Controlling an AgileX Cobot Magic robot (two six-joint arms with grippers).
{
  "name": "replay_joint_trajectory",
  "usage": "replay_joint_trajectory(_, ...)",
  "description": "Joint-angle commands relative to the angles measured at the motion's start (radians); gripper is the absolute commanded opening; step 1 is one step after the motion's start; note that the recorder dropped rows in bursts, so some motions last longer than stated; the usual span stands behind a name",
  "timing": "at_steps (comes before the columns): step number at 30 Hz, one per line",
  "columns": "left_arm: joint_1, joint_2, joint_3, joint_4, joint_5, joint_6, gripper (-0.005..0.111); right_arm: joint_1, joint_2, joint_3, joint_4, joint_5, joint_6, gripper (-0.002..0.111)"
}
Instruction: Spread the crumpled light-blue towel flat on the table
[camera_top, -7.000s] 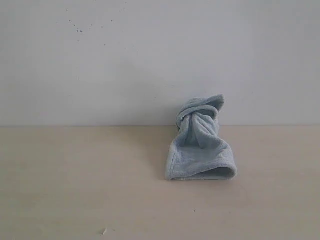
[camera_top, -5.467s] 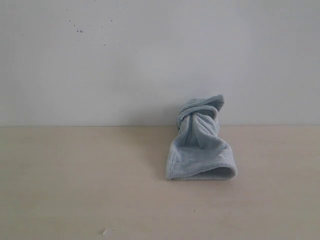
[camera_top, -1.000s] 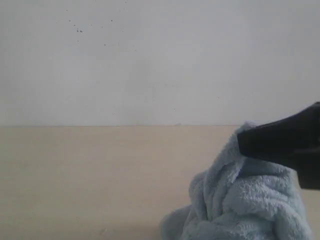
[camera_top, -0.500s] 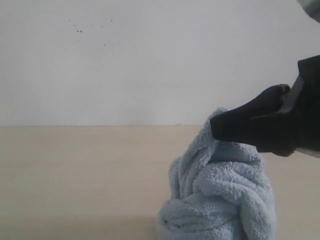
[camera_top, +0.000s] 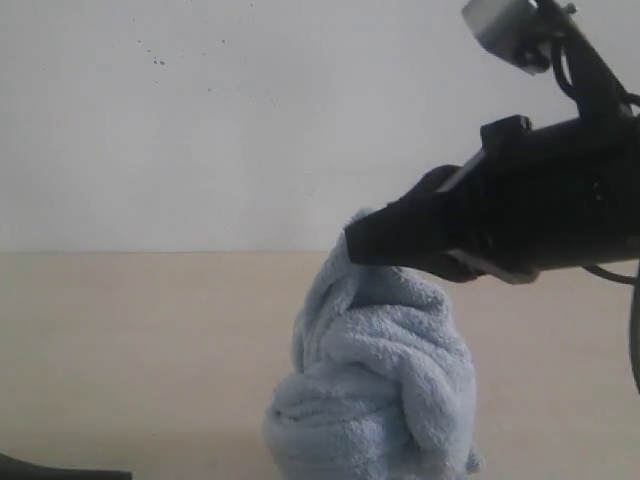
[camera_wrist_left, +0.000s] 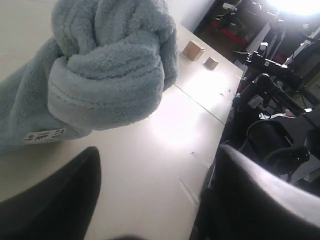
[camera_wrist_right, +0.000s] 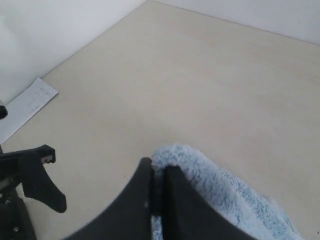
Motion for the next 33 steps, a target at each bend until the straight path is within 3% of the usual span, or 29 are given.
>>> replay_joint_trajectory(1, -0.005, 0.120, -0.058, -0.013, 0.023, 0.103, 0.063, 0.005, 0.059, -0.088, 0.029, 0.009, -0.029, 0.000)
replay_joint_trajectory(7, -0.050, 0.303, -0.171, -0.013, 0.014, 0.248, 0.063, 0.005, 0.196, -0.171, 0.138, 0.112, -0.113, 0.000)
replay_joint_trajectory(11, -0.161, 0.398, -0.292, -0.013, -0.104, 0.382, 0.063, 0.005, 0.274, -0.171, 0.307, 0.166, -0.231, 0.000)
replay_joint_trajectory(15, -0.236, 0.491, -0.314, -0.013, -0.257, 0.422, 0.063, 0.005, 0.292, -0.172, 0.364, 0.180, -0.294, 0.000)
replay_joint_trajectory(33, -0.238, 0.384, -0.392, -0.006, -0.484, 0.422, 0.063, -0.001, 0.292, -0.210, 0.343, 0.214, -0.307, 0.000)
